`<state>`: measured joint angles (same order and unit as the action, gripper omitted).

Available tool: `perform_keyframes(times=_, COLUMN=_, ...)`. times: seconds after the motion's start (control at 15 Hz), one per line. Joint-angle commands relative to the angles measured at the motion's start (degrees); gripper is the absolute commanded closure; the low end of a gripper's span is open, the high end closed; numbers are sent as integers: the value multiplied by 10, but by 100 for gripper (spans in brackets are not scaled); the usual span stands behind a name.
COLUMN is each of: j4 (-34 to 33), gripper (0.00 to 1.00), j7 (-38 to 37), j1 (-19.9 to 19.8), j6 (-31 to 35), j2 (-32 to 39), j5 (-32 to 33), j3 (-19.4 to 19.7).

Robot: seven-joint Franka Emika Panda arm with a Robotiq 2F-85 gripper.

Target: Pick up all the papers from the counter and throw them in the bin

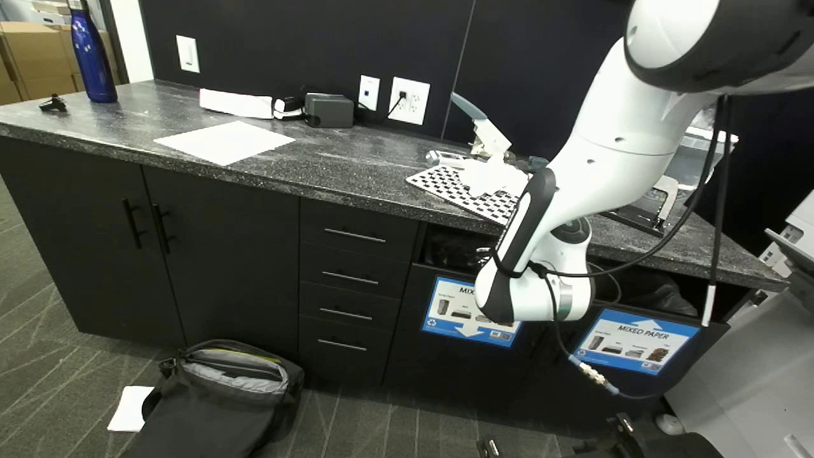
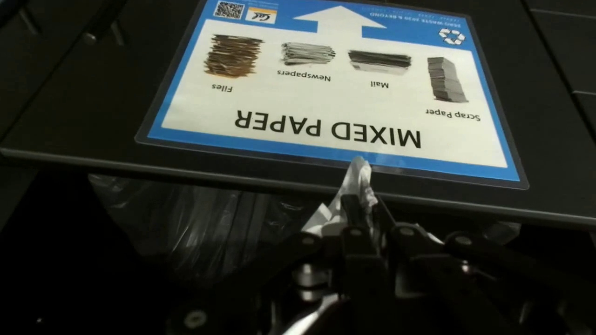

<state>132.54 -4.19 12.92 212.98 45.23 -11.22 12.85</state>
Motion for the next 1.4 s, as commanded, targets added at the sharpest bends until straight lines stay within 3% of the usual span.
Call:
perform_keyframes(times=0.0, j4=-69, gripper=93, j7=10, j1=-9, j6=68, j2=67, j5=-51, j3=-24)
perform_keyframes(times=0.27, j4=-148, gripper=93, j7=22, j1=-13, j6=88, j2=116, j5=-73, j3=-28)
perform_keyframes(times=0.67, j4=-258, gripper=93, j7=38, j1=-24, j6=64, j2=182, j5=-100, j3=-19)
perform_keyframes(times=0.73, j4=-269, gripper=88, j7=45, j1=-23, j6=50, j2=186, j5=-107, j3=-16)
perform_keyframes(times=0.8, j4=-273, gripper=68, j7=49, j1=-25, j6=18, j2=182, j5=-111, j3=-16)
perform_keyframes(times=1.0, j4=-258, gripper=46, j7=45, j1=-26, j6=-98, j2=147, j5=-99, j3=-11)
perform_keyframes(times=1.27, j4=-223, gripper=16, j7=32, j1=-18, j6=-183, j2=91, j5=-78, j3=1)
perform_keyframes(times=1.33, j4=-209, gripper=9, j7=29, j1=1, j6=-222, j2=73, j5=-84, j3=22)
